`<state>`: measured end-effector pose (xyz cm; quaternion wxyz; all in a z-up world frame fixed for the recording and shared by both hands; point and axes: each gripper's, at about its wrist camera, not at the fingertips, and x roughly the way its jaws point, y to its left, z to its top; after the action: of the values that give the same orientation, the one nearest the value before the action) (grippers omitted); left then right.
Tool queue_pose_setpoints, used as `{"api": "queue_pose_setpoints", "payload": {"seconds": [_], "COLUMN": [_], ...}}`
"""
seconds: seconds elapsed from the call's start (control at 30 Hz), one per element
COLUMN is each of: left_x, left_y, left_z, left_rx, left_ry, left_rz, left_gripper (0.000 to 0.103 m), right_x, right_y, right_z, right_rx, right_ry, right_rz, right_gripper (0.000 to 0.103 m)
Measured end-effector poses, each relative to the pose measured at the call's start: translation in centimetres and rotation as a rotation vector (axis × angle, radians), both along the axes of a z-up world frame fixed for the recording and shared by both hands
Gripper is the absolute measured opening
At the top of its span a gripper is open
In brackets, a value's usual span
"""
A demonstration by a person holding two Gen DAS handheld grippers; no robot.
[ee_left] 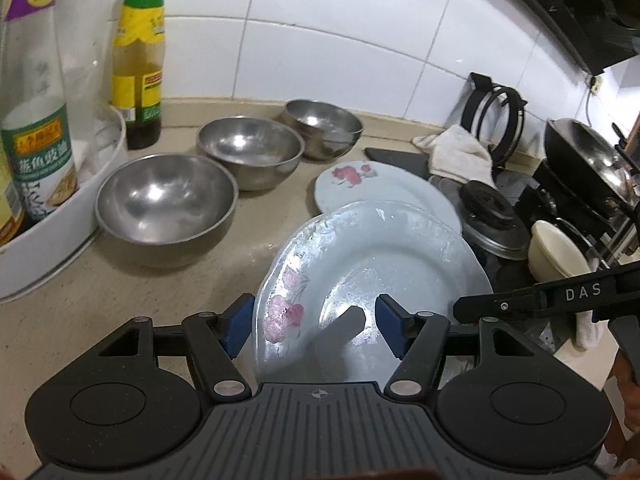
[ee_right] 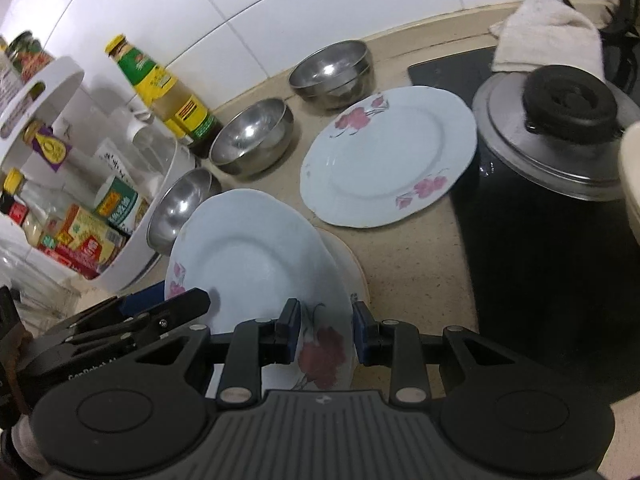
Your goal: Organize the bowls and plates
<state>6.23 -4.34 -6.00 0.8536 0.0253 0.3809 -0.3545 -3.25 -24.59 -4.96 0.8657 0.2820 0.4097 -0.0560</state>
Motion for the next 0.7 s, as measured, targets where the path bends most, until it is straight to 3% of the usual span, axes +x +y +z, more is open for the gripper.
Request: {"api": "queue_pose_setpoints", "payload": {"seconds": [0.1, 0.33, 0.43, 0.57, 0.7], "left_x": [0.6, 1.3, 1.3, 1.6, 1.9], "left_y": [0.2, 0.4, 0.5, 0.7, 0.9], "left_z": [-0.3, -1.4, -1.7, -2.0, -2.1], "left_rx": [0.004, 0.019, 0.025, 0.019, 0.010], "left_ry": [0.015, 0.045, 0.049, 0.059, 0.063], "left_rz": [0.024, 0.041, 0.040, 0.038, 0.028], "left_gripper": [0.071, 0.071, 0.071, 0.071, 0.068], "right_x": [0.8, 2.7, 3.2, 3.6, 3.8], "right_y": [0.1, 1.4, 2.3, 2.7, 3.6], "right_z": [-0.3, -0.6, -0.4, -1.1, -0.9], "right_rx": [0.000, -0.111, -0.180, -0.186, -0.252], "right_ry": [0.005, 0.029, 0.033, 0.060, 0.054], "right_rz": [0.021, 0.083, 0.107, 0.119, 0.138], "right_gripper": [0.028, 0.030, 0.034, 0.039, 0.042]}}
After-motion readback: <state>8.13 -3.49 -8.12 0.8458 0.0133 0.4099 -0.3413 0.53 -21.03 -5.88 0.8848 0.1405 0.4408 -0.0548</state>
